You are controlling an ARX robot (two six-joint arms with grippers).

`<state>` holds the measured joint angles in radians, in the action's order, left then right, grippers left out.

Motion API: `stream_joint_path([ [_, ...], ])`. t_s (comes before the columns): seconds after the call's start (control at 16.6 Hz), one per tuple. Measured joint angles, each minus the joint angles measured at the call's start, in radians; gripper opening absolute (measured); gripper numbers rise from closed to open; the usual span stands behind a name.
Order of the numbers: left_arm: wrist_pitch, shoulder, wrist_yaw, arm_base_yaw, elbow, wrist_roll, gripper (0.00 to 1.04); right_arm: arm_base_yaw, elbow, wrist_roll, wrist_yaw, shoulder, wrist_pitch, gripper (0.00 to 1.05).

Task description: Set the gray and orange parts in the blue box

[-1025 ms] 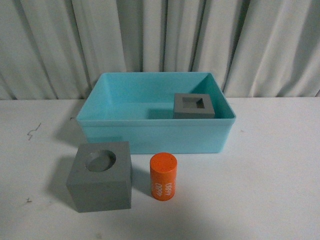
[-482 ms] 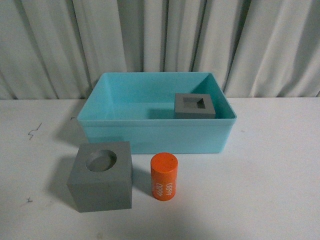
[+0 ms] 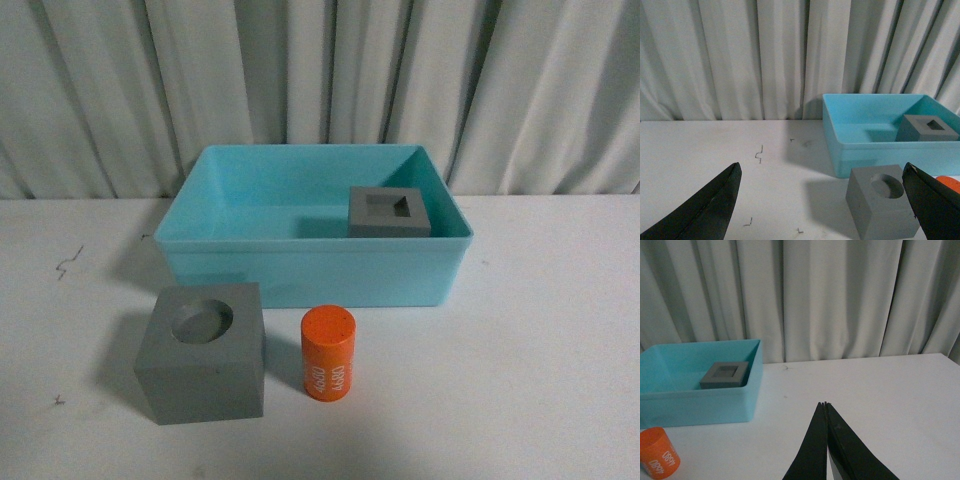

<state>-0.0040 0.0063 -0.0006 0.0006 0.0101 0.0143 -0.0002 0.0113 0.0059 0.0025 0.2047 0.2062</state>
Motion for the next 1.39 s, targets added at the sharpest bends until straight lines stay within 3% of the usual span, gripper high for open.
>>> stream_joint_path([
  [0.3,0.0,0.0,0.0,0.0,0.0,0.0,0.98,0.0,0.0,0.0,0.0,-0.032,-0.034,0.02],
  [0.36,0.0,0.0,-0.001,0.0,0.0,0.0,0.98,0.0,0.001,0.0,0.0,-0.186,-0.212,0.02],
  [0.6,0.001,0.0,0.0,0.0,0.0,0.0,0.98,0.0,0.0,0.0,0.0,-0.201,-0.21,0.02],
  [0.66,0.001,0.0,0.0,0.0,0.0,0.0,0.98,0.0,0.0,-0.001,0.0,-0.201,-0.21,0.07],
  [0.72,0.001,0.0,0.0,0.0,0.0,0.0,0.98,0.0,0.0,-0.001,0.0,-0.201,-0.21,0.2],
  [0.84,0.001,0.0,0.0,0.0,0.0,0.0,0.98,0.0,0.0,-0.001,0.0,-0.201,-0.21,0.63],
  [1.09,0.001,0.0,0.0,0.0,0.0,0.0,0.98,0.0,0.0,0.0,0.0,-0.201,-0.21,1.0],
  [1.33,0.001,0.0,0.0,0.0,0.0,0.0,0.98,0.0,0.0,-0.001,0.0,-0.201,-0.21,0.98],
  [1.39,-0.124,0.028,-0.005,-0.006,0.037,0.014,0.98,0.0,0.0,0.0,0.0,-0.201,-0.21,0.98],
])
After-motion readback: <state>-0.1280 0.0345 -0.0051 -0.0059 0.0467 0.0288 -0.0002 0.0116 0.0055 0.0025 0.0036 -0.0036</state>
